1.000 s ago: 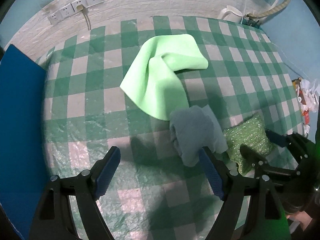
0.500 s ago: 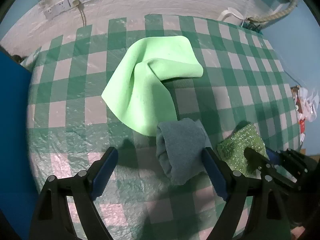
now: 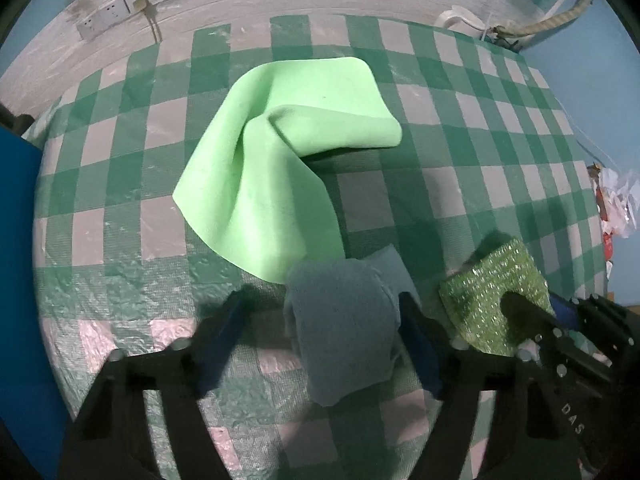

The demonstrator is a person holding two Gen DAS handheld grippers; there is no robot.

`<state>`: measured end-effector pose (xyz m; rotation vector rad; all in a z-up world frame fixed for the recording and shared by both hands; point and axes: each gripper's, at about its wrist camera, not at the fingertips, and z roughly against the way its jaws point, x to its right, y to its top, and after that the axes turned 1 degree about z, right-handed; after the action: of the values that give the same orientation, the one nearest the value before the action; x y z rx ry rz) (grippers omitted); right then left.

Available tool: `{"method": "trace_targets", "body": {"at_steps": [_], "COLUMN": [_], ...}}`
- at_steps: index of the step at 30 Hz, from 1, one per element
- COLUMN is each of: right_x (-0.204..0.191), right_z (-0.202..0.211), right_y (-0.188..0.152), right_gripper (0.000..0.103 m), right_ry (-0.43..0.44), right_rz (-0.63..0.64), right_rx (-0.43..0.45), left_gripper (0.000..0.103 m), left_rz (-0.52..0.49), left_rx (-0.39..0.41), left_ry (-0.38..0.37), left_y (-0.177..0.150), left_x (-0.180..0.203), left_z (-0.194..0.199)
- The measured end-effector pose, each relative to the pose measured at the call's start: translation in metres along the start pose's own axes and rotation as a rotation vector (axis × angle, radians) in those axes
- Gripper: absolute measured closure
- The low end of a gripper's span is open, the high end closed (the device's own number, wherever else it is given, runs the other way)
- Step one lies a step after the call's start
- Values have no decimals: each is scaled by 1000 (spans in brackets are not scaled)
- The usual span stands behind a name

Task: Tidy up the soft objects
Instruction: 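Grasp the green mesh pad with the right tool while the left tool grasps the grey socks, then carry the mesh pad and grey socks with both tools over the box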

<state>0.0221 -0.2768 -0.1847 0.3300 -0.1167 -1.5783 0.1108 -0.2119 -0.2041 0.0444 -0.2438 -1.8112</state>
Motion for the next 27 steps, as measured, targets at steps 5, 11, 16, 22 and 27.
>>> {"method": "trace_targets", "body": {"at_steps": [5, 11, 16, 22, 27], "right_x": [0, 1, -4, -14, -27], "right_z": [6, 19, 31, 53, 69], "right_y": [3, 6, 13, 16, 16], "right_gripper": [88, 88, 88, 88, 88], "right_ry": [5, 4, 7, 10, 13], "right_rz": [-1, 0, -1, 12, 35], "right_rx": [17, 46, 76, 122, 144], "left_gripper": [68, 75, 76, 76, 76], "left_rz": [-11, -14, -29, -51, -70], "left_rx": [0, 32, 65, 101, 132], "left_ry": [-11, -14, 9, 37, 54], "left_y": [-5, -13, -17, -31, -42], "left_x": [-1, -6, -4, -3, -6], "left_z": [3, 14, 30, 49, 66]}}
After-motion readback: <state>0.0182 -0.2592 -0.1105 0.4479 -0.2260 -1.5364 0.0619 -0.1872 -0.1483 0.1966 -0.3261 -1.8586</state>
